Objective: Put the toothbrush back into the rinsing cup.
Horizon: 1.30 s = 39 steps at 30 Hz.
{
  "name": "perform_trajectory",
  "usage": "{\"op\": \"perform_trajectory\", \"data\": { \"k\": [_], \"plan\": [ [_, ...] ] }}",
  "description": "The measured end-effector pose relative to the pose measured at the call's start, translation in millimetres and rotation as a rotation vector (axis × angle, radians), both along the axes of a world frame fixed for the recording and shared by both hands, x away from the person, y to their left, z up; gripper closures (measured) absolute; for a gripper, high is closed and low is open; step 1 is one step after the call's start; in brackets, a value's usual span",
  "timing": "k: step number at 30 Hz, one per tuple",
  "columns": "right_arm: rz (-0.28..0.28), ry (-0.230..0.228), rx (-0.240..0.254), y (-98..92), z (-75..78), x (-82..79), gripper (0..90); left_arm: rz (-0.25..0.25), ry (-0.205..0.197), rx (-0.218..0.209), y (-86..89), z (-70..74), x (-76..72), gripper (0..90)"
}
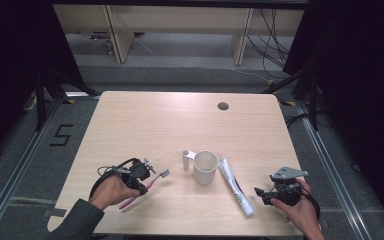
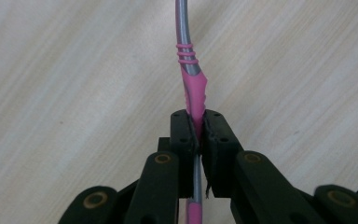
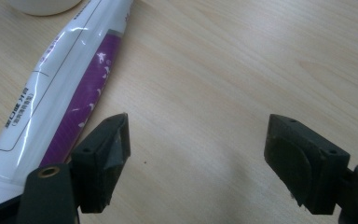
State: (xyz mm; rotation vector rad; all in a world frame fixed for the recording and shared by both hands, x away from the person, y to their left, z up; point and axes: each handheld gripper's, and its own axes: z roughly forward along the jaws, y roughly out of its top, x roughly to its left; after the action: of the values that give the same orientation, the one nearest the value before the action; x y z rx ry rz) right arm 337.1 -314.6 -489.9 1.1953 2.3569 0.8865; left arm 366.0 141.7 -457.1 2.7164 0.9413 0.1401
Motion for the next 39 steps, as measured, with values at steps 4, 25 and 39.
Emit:
{"op": "perform_trajectory", "data": {
  "k": [4, 25, 39],
  "plan": [
    [-0.006, 0.002, 0.001, 0.1, -0.1, 0.1, 23.4, 0.012, -0.050, -0.045, 3.7, 5.0, 0.9, 82.7],
    [-0.010, -0.002, -0.003, -0.9, -0.4, -0.1, 23.4, 0.151, -0.399, -0.467, 4.4, 18.1, 7.0, 82.7],
    [-0.010, 0.010, 0.004, -1.0, -0.2, -0.2, 23.4, 0.212, -0.572, -0.652, -6.1, 22.3, 9.8, 82.7]
  ]
}}
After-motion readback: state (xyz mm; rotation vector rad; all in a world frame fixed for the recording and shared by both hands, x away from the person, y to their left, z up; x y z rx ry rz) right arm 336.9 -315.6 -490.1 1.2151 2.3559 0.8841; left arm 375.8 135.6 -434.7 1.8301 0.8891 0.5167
